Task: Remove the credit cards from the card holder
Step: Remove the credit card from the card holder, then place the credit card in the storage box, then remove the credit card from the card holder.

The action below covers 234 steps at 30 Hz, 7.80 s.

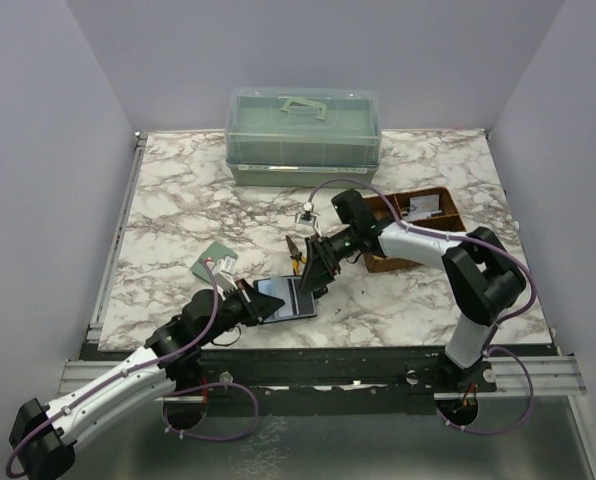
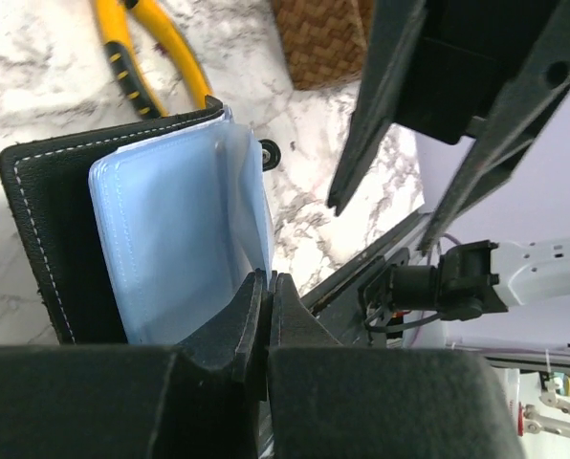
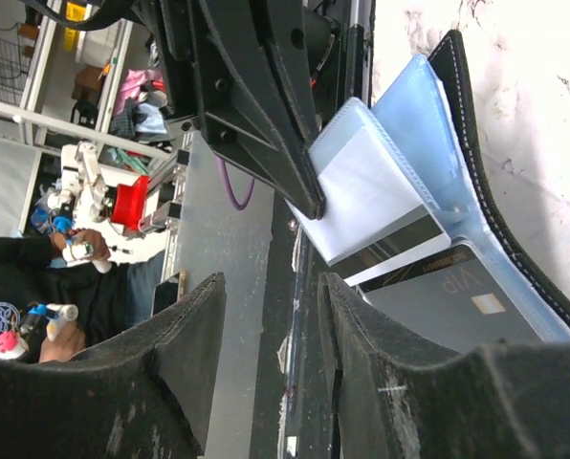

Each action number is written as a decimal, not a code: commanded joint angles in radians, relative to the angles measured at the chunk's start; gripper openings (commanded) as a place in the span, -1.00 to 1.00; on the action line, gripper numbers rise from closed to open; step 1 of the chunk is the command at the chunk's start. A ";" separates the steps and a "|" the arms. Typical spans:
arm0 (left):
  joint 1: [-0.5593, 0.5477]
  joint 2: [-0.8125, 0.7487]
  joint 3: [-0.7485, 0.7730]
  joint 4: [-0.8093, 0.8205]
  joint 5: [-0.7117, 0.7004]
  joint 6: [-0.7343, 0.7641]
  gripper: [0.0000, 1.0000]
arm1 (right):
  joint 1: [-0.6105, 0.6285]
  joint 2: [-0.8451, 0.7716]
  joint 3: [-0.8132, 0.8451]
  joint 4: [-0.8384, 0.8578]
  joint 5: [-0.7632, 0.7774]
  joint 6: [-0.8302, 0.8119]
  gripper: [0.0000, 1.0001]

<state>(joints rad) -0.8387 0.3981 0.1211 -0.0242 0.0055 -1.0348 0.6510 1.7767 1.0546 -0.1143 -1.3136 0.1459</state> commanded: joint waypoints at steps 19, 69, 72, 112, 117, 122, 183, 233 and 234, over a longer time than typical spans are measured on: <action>0.002 0.091 -0.041 0.481 -0.007 0.012 -1.00 | -0.067 -0.020 -0.088 0.314 -0.166 0.256 -0.04; -0.004 -0.069 -0.055 0.463 -0.042 0.014 -1.00 | -0.129 -0.021 -0.155 0.554 -0.176 0.499 -1.00; -0.004 -0.102 -0.041 0.400 -0.053 0.022 -1.00 | -0.128 -0.026 -0.149 0.530 -0.183 0.465 -1.00; -0.004 0.153 0.024 0.385 0.159 0.042 -1.00 | -0.484 -0.249 0.240 -0.595 0.763 -0.909 -1.00; -0.004 0.212 0.061 0.386 0.189 0.086 -1.00 | -0.530 -0.182 0.373 -0.720 1.001 -1.169 -1.00; -0.004 0.235 0.067 0.387 0.201 0.113 -1.00 | -0.560 -0.118 0.414 -0.746 1.216 -1.415 -1.00; -0.007 0.695 0.276 0.510 0.432 0.280 -1.00 | -0.573 -0.319 0.033 -0.614 -0.097 -0.805 0.09; -0.006 0.105 0.016 0.192 0.065 -0.125 0.95 | -0.153 -0.174 -0.304 0.053 -0.043 -0.058 0.04; -0.005 0.119 0.006 0.238 0.091 -0.121 0.87 | -0.150 -0.182 -0.326 0.096 -0.017 0.006 0.02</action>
<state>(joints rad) -0.8455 0.5129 0.1944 0.0032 0.0109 -1.1461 0.4801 1.6119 0.8017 -0.2764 -1.3308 -0.1806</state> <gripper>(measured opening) 0.980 0.528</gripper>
